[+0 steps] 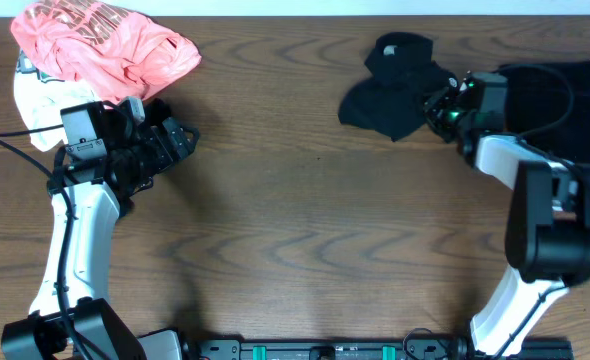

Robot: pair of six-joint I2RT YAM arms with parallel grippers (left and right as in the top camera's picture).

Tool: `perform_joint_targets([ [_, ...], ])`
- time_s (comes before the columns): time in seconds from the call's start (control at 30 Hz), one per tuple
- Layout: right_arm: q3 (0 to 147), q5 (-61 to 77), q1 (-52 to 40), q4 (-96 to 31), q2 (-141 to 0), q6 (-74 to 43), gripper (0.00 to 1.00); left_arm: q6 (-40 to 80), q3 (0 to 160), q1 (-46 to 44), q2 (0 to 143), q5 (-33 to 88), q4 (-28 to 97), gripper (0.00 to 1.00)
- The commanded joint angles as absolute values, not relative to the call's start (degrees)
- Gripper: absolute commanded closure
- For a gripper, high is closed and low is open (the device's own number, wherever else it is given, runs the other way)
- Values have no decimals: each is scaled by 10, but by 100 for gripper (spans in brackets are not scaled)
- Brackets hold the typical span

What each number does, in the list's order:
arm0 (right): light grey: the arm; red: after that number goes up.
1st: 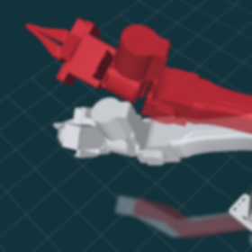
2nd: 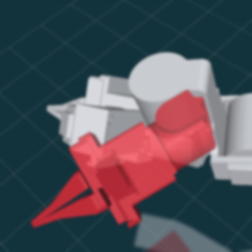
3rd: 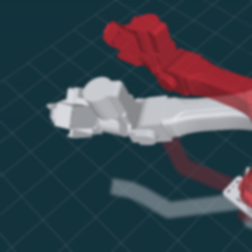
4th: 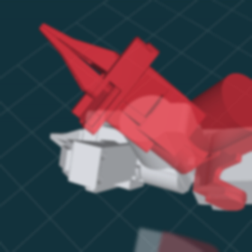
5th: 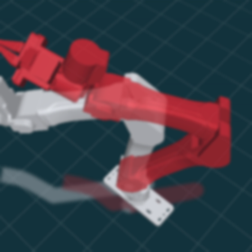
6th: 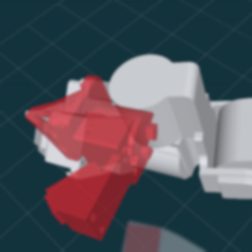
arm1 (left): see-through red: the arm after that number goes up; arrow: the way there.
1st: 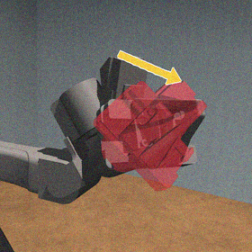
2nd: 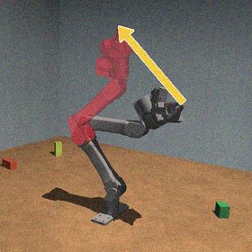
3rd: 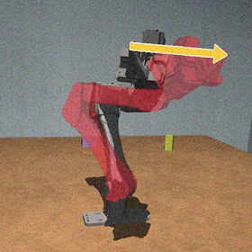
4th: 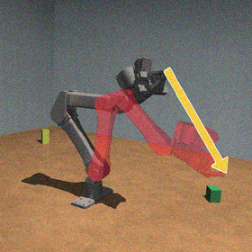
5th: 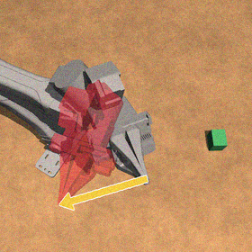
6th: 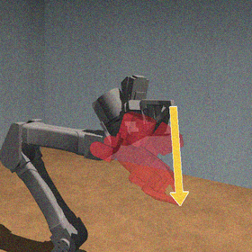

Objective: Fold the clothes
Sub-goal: 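Carry the black bundle onto the black mat at the right edge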

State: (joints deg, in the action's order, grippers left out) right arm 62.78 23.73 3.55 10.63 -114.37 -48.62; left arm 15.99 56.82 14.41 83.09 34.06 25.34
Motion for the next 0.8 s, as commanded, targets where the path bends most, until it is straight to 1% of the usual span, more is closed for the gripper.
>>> perform_joint_targets([
  [0.0, 630, 292, 49, 83, -1052, -388, 98, 146, 572, 144, 831, 334, 255, 2],
  [0.13, 630, 281, 53, 18, -971, -319, 98, 146, 572, 144, 831, 334, 255, 2],
  [0.23, 630, 246, 53, -27, -913, -300, 97, 146, 572, 144, 831, 334, 255, 2],
  [0.47, 630, 96, 60, -103, -797, -321, 89, 146, 572, 144, 831, 334, 255, 2],
  [0.67, 630, 63, 112, -132, -744, -328, 86, 146, 572, 144, 831, 334, 262, 2],
  [0.77, 630, 68, 153, -145, -741, -344, 86, 146, 572, 144, 831, 333, 263, 2],
])
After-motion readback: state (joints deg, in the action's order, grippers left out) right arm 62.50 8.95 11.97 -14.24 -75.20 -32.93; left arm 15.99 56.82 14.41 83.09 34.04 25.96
